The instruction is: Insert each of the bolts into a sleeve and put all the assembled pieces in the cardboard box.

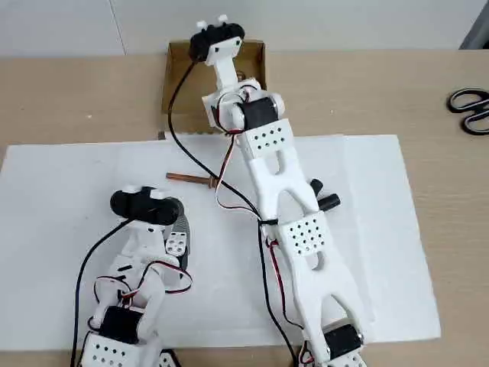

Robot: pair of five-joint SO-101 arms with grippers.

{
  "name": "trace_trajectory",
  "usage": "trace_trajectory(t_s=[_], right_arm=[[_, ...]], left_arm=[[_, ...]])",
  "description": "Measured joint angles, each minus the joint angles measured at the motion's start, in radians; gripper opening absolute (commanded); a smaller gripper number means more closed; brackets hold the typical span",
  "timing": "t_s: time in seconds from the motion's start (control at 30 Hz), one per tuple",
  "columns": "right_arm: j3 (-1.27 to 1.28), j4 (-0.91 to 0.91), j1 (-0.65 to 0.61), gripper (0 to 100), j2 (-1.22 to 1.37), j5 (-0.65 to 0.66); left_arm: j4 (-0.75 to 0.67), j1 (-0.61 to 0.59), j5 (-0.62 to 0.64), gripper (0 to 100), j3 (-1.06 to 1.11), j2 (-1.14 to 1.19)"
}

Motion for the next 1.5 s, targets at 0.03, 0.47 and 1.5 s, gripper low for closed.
trace_trajectory(t_s=[0.03, 0.47, 1.5], right_arm=[[-0.005, 0.041, 0.0, 1.0, -0.017, 0.0], [0.012, 0.313, 0.0, 0.4, -0.196, -0.025], [0.89, 0.315, 0.173, 0.4, -0.614, -0.451]], left_arm=[[0.0, 0.0, 0.0, 1, 0.0, 0.0], [0.0, 0.0, 0.0, 1, 0.0, 0.0], [0.0, 0.0, 0.0, 1, 0.0, 0.0]])
